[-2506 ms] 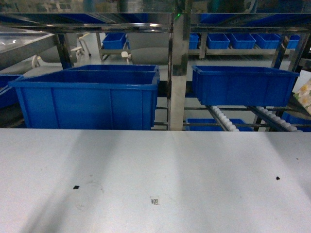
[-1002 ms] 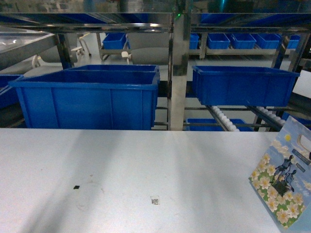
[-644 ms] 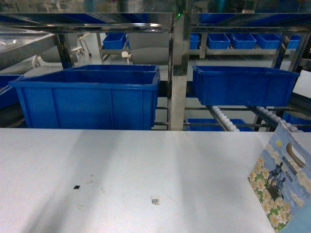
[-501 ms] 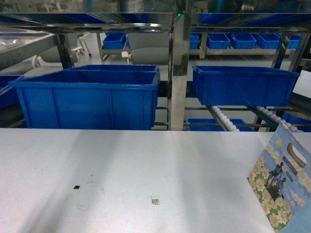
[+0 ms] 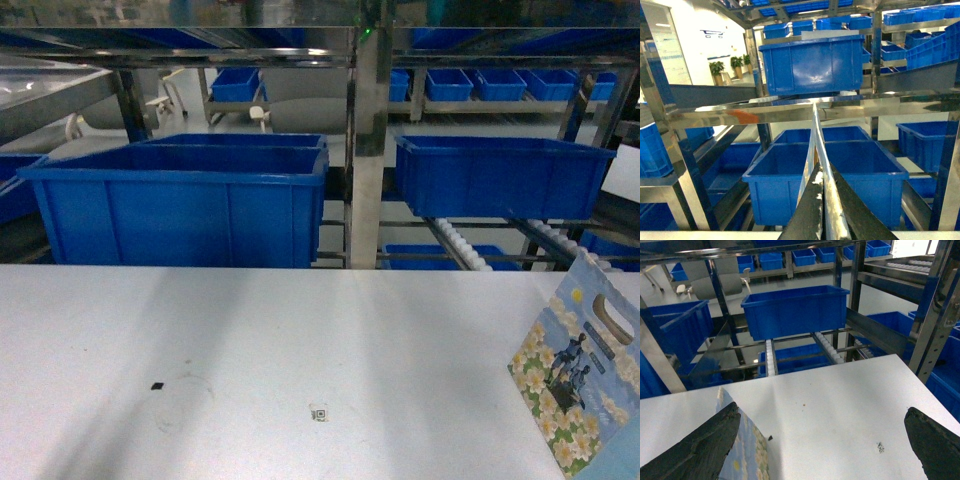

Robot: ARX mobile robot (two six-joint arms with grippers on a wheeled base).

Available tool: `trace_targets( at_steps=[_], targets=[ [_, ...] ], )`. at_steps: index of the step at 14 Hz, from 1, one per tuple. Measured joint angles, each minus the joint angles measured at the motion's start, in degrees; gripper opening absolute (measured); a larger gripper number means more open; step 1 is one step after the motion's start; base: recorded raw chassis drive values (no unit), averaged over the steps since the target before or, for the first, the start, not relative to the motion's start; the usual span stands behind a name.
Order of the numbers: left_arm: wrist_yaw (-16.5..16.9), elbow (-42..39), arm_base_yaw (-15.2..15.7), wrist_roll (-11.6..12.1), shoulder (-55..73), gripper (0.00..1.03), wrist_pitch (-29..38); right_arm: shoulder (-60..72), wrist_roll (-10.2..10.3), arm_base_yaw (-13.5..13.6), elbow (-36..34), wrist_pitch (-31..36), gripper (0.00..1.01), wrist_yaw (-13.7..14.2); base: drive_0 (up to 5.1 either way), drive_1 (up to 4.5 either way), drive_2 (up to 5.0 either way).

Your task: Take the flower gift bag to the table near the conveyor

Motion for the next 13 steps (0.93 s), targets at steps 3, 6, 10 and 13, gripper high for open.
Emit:
trace_targets(
  at_steps=[3, 6, 10, 13],
  targets=[
    [0.0, 0.0, 0.0, 0.0, 0.0, 0.02, 0.0, -18.9, -0.1, 0.2, -2.6, -16.6, 0.98, -0.7, 0.0, 0.00, 0.0],
    [0.0, 0.0, 0.0, 0.0, -0.1, 0.02, 0.0, -22.7, -0.4, -0.3, -2.9, -19.5, 0.98, -1.7, 0.0, 0.00, 0.0],
    [-2.7, -0.1, -3.4, 0.0, 2.1, 0.02, 3.7, -22.6, -0.6, -0.3, -2.9, -19.4, 0.98, -1.7, 0.0, 0.00, 0.0],
    [-5.7, -1.4, -8.4, -1.4, 10.6, 0.02, 9.4, -22.6, -0.6, -0.3, -2.9, -19.4, 0.98, -1.7, 0.0, 0.00, 0.0]
  ],
)
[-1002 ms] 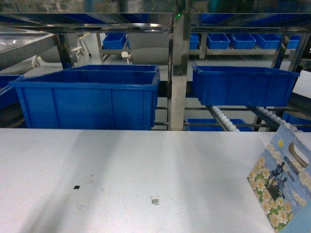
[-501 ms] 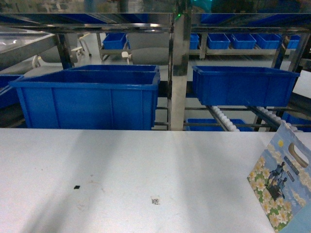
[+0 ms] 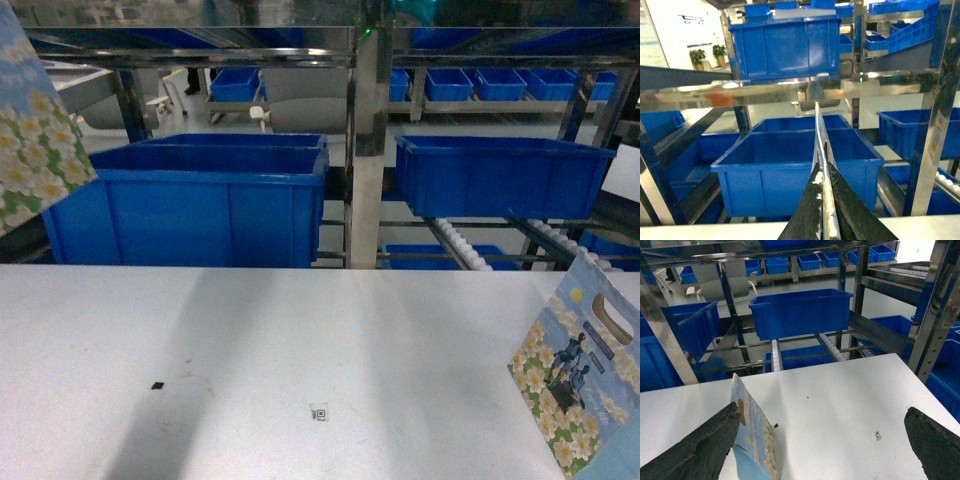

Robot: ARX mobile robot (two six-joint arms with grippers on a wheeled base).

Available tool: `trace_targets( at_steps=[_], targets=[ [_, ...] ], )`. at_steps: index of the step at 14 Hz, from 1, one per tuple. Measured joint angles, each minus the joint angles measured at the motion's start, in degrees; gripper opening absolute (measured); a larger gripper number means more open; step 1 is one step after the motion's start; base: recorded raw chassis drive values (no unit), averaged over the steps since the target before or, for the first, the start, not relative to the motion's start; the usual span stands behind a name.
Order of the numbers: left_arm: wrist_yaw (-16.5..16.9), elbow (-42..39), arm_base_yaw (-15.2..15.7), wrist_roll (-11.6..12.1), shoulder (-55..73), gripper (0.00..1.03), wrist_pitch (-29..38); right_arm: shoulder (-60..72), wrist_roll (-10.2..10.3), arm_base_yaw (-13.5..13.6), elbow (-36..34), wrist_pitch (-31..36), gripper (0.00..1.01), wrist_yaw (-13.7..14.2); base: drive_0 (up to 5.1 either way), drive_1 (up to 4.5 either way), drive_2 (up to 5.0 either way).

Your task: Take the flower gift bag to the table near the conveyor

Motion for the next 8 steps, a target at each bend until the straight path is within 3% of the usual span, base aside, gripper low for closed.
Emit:
trace_targets(
  at_steps=[3, 5, 8],
  targets=[
    [-2.7, 1.0, -1.4, -3.1, 11.7, 0.02, 6.3, 0.0, 0.0, 0.0, 0.0, 0.0, 0.98, 0.0, 0.0, 0.00, 0.0],
    [-0.2, 4.2, -1.4, -6.8, 19.3, 0.02, 9.1, 0.0, 0.0, 0.0, 0.0, 0.0, 0.98, 0.0, 0.0, 0.00, 0.0],
    [-0.1, 7.5, -1.9, -8.7, 27.8, 0.02, 12.5, 0.0, 0.0, 0.0, 0.0, 0.0, 0.98, 0.0, 0.0, 0.00, 0.0]
  ],
)
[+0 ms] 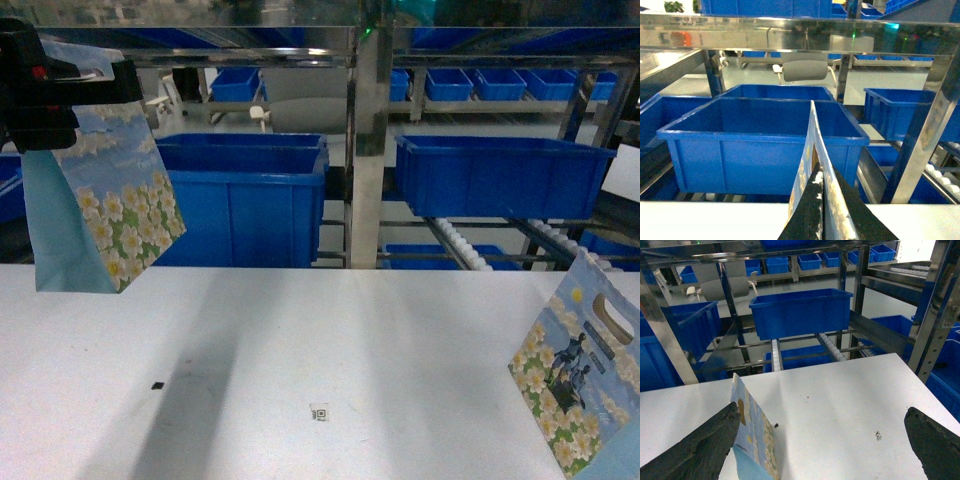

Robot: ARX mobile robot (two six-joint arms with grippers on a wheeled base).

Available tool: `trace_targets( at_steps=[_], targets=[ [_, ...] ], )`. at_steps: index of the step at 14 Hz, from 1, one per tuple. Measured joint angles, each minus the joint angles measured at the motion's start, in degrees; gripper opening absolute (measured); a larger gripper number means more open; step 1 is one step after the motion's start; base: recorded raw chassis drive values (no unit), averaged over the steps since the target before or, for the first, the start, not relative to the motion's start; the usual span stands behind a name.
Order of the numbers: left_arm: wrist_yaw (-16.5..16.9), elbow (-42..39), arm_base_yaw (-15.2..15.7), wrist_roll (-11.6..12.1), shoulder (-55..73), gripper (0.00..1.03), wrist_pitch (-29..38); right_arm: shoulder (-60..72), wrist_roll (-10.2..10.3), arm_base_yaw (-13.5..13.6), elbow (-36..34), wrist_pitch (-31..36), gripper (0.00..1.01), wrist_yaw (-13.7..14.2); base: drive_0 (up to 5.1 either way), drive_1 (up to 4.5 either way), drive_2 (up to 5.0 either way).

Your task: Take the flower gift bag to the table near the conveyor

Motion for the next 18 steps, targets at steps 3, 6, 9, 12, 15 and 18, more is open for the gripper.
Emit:
trace_targets(
  at_steps=[3, 6, 9, 12, 15, 18],
  targets=[
    [-1.3, -0.3, 0.7, -1.4, 6.8, 0.02, 4.7, 0.0, 0.0, 0.0, 0.0, 0.0, 0.98, 0.0, 0.0, 0.00, 0.0],
    [-1.5, -3.3, 1.3, -1.1, 11.4, 0.02, 9.3, 0.0, 0.0, 0.0, 0.0, 0.0, 0.98, 0.0, 0.0, 0.00, 0.0],
    [-1.9, -5.8, 1.2, -1.1, 12.7, 0.02, 11.1, 0.0, 0.0, 0.0, 0.0, 0.0, 0.98, 0.0, 0.0, 0.00, 0.0],
    [-2.4, -7.4, 0.3, -1.5, 13.1, 0.02, 12.2, 0.0, 0.0, 0.0, 0.0, 0.0, 0.98, 0.0, 0.0, 0.00, 0.0],
    [-2.4, -7.5, 0.2, -2.2, 13.9, 0.02, 12.9, 0.0, 0.0, 0.0, 0.0, 0.0, 0.98, 0.0, 0.0, 0.00, 0.0],
    [-3.2, -7.6, -0.3, -2.9, 15.7, 0.02, 14.6, 0.0, 0.0, 0.0, 0.0, 0.0, 0.98, 0.0, 0.0, 0.00, 0.0]
  ],
)
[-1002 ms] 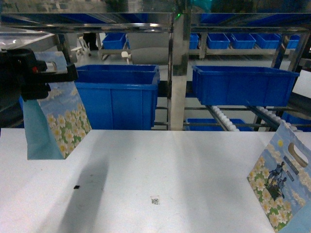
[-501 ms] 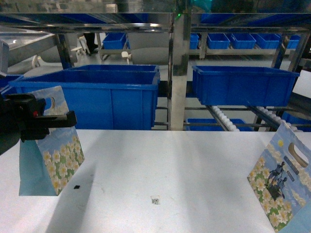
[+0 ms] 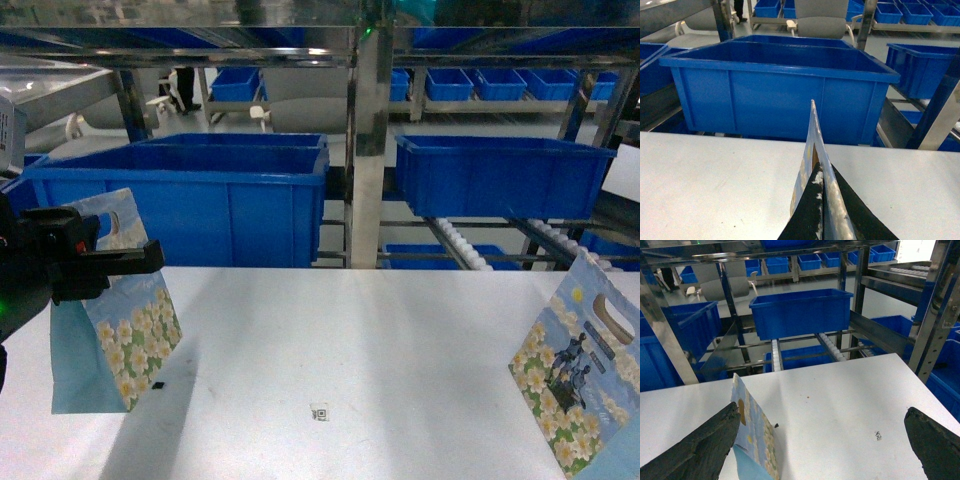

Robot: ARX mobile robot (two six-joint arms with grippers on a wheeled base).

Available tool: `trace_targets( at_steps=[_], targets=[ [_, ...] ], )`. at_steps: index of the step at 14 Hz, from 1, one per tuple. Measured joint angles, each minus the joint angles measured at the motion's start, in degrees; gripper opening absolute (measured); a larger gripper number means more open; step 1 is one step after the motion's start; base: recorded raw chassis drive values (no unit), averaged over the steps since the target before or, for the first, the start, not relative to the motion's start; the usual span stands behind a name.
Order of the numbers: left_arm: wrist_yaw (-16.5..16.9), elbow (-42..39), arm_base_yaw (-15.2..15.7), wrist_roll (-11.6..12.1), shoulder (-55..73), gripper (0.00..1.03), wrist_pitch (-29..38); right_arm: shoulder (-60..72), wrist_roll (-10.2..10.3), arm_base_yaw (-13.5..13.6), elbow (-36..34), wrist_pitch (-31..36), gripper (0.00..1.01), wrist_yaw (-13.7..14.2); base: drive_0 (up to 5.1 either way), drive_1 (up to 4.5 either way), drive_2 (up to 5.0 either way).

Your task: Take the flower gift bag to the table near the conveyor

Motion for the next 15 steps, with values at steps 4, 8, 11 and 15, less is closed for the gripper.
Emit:
trace_targets(
  at_steps=[4, 8, 11, 15],
  targets=[
    [-2.2, -2.3, -1.7, -1.0, 4.5, 0.02, 3.7, 0.0, 0.0, 0.0, 0.0, 0.0, 0.98, 0.0, 0.0, 0.00, 0.0],
    [-3.5, -3.8, -2.6, -3.0, 7.3, 0.02, 6.8, 0.0, 0.0, 0.0, 0.0, 0.0, 0.98, 0.0, 0.0, 0.00, 0.0],
    [-3.9, -5.0, -3.5, -3.9, 7.7, 0.02, 7.6, 0.0, 0.0, 0.0, 0.0, 0.0, 0.98, 0.0, 0.0, 0.00, 0.0],
    [-1.4, -11.5, -3.8, -4.5, 6.6, 0.24, 7.1, 0.0, 0.0, 0.0, 0.0, 0.0, 0.98, 0.0, 0.0, 0.00, 0.0]
  ],
)
